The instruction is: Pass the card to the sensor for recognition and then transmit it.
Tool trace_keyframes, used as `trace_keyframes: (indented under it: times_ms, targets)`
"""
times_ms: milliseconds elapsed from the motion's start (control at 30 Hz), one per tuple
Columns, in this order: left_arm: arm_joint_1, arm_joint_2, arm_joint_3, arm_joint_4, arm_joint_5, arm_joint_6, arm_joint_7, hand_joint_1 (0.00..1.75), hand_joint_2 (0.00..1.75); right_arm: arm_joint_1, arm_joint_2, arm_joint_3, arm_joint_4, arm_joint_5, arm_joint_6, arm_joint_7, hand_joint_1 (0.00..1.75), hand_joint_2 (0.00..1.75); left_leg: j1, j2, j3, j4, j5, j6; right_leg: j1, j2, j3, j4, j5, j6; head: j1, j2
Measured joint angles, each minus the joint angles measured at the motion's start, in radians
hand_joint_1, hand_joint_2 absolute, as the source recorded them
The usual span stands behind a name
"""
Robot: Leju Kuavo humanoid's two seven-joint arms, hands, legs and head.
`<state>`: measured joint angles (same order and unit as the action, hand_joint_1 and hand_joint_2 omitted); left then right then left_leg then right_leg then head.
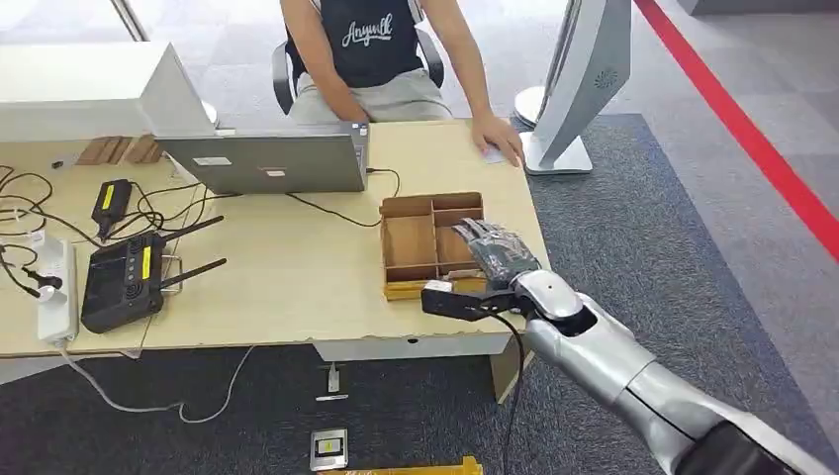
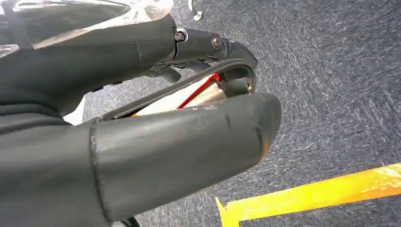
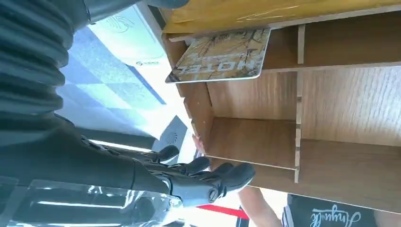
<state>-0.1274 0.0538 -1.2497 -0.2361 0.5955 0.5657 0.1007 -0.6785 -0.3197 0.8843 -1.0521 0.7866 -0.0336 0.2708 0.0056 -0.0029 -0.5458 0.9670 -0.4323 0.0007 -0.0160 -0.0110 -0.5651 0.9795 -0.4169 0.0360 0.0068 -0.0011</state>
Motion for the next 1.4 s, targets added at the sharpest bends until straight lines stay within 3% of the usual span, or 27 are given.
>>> trace_keyframes:
  times_ms: [233, 500, 1400]
  targets:
    - [0.0, 0.0, 0.0, 0.0, 0.0, 0.0, -0.002, 0.0, 0.0, 0.002, 0.0, 0.0, -0.003, 0.001, 0.002, 0.0, 0.0, 1.75, 0.0, 0.0, 0.0, 0.0, 0.0, 0.0, 0.0, 0.0, 0.0, 0.0, 0.0, 0.0, 0.0, 0.0]
    - [0.0, 0.0, 0.0, 0.0, -0.002, 0.0, -0.01, 0.0, 0.0, 0.008, 0.019, 0.009, 0.005, 0.021, 0.004, -0.045, 0.0, 1.75, 0.0, 0.0, 0.0, 0.0, 0.0, 0.0, 0.0, 0.0, 0.0, 0.0, 0.0, 0.0, 0.0, 0.0]
    - [0.0, 0.0, 0.0, 0.0, -0.007, -0.003, -0.015, 0.0, 0.0, 0.001, 0.059, 0.007, 0.076, 0.032, -0.005, -0.056, 0.0, 1.75, 0.0, 0.0, 0.0, 0.0, 0.0, 0.0, 0.0, 0.0, 0.0, 0.0, 0.0, 0.0, 0.0, 0.0]
